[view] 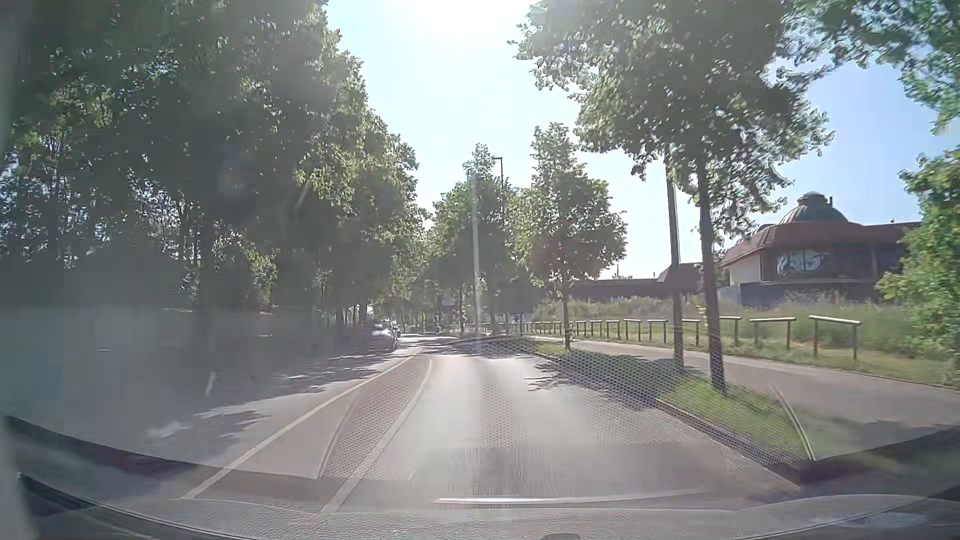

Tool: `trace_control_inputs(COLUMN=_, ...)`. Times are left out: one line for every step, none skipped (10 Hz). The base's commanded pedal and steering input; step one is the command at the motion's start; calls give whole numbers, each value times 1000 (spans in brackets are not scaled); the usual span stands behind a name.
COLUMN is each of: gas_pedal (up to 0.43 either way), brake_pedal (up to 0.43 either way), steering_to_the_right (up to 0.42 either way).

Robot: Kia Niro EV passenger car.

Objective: Follow the waypoints while adhering to traffic rules and regulations

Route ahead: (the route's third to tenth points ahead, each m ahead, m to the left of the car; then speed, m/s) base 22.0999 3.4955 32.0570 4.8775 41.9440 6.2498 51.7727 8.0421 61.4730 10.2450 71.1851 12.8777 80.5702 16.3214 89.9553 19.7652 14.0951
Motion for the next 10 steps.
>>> trace_control_inputs(gas_pedal=177, brake_pedal=12, steering_to_the_right=-34)
trace_control_inputs(gas_pedal=177, brake_pedal=12, steering_to_the_right=-34)
trace_control_inputs(gas_pedal=177, brake_pedal=12, steering_to_the_right=-34)
trace_control_inputs(gas_pedal=177, brake_pedal=6, steering_to_the_right=-34)
trace_control_inputs(gas_pedal=177, brake_pedal=12, steering_to_the_right=-34)
trace_control_inputs(gas_pedal=177, brake_pedal=12, steering_to_the_right=-31)
trace_control_inputs(gas_pedal=177, brake_pedal=12, steering_to_the_right=-26)
trace_control_inputs(gas_pedal=177, brake_pedal=12, steering_to_the_right=-21)
trace_control_inputs(gas_pedal=177, brake_pedal=12, steering_to_the_right=-20)
trace_control_inputs(gas_pedal=177, brake_pedal=12, steering_to_the_right=-20)
